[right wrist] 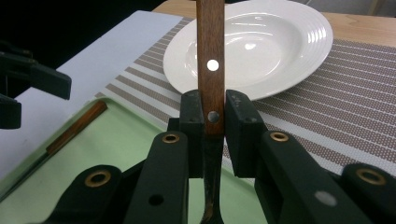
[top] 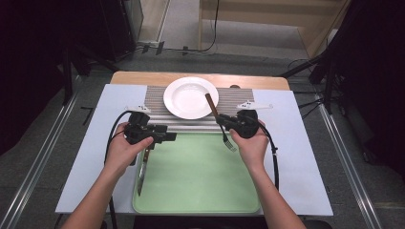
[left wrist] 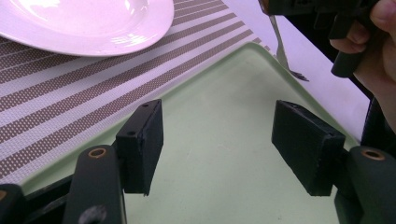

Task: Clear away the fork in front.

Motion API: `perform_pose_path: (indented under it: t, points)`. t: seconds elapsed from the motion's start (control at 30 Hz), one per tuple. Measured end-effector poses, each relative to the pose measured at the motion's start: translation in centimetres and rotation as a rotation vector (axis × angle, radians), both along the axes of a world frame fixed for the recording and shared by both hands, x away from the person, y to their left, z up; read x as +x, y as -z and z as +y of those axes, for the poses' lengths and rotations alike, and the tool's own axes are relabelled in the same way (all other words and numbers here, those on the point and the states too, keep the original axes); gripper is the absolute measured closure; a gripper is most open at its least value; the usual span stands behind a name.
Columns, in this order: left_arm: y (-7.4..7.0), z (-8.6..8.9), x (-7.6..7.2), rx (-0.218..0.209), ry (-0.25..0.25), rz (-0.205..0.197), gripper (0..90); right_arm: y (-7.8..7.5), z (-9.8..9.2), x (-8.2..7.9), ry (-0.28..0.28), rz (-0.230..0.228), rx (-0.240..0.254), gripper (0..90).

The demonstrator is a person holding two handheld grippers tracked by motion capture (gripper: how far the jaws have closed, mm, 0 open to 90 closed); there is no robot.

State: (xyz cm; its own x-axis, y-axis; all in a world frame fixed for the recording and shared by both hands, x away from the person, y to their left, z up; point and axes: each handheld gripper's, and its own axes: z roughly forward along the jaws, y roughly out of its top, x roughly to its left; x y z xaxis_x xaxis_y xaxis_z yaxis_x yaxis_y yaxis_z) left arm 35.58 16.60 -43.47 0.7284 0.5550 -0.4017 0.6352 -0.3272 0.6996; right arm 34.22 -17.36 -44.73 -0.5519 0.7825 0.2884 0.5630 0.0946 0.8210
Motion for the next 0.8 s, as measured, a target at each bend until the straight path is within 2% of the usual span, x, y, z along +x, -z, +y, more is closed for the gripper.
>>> perform_pose_path:
  t: [0.23, 0.3, 0.5, 0.7, 0.8]
  points:
    - [-0.1, -0.8, 0.5, -0.01, 0.007, 0.002, 33.2, 0.8, 0.4, -1.1, -0.011, 0.015, 0.021, 76.6]
    - [-0.2, -1.0, 0.6, -0.013, 0.005, 0.007, 33.3, 0.9, 0.6, -1.5, -0.007, 0.0, 0.003, 76.5]
    - [-0.4, -1.7, 1.1, -0.017, -0.003, 0.025, 33.4, 1.5, 1.0, -2.4, -0.005, -0.002, 0.033, 76.6]
    - [-1.0, -2.5, 1.6, -0.022, -0.012, 0.017, 33.7, 1.9, 1.7, -2.7, -0.029, 0.0, 0.05, 76.5]
    - [-1.2, -2.7, 1.8, -0.044, -0.019, 0.018, 33.7, 2.0, 2.1, -2.8, -0.03, -0.001, 0.048, 76.5]
